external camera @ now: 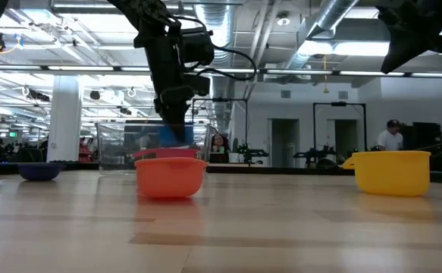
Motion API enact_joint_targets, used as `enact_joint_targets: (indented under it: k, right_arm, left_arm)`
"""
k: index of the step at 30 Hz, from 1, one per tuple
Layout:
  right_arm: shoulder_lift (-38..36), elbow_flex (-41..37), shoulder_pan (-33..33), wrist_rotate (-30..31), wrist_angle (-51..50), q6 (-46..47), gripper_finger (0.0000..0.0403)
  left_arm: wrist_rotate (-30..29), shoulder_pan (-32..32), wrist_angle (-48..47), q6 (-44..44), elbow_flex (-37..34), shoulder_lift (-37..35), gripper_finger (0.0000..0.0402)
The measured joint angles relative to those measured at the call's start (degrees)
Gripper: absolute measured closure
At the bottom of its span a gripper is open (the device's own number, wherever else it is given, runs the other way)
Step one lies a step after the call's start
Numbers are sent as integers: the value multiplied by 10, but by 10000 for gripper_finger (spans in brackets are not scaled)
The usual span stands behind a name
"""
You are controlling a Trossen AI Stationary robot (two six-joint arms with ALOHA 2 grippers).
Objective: Nest measuring cups in basket
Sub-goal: Stack the blue measuring cup on top of the orange cup into the transparent bin, then move the measuring cups to the center of the table
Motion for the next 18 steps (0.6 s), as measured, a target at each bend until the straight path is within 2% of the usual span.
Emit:
enact_joint_targets:
  k: [10, 18]
  right_arm:
    - [0, 0, 0, 0, 0, -1, 378]
    - [0, 0, 0, 0, 0, -1, 377]
  left_arm:
    - [-4, 4, 5, -19, 0, 0, 335]
    - [-4, 4, 2, -24, 0, -1, 322]
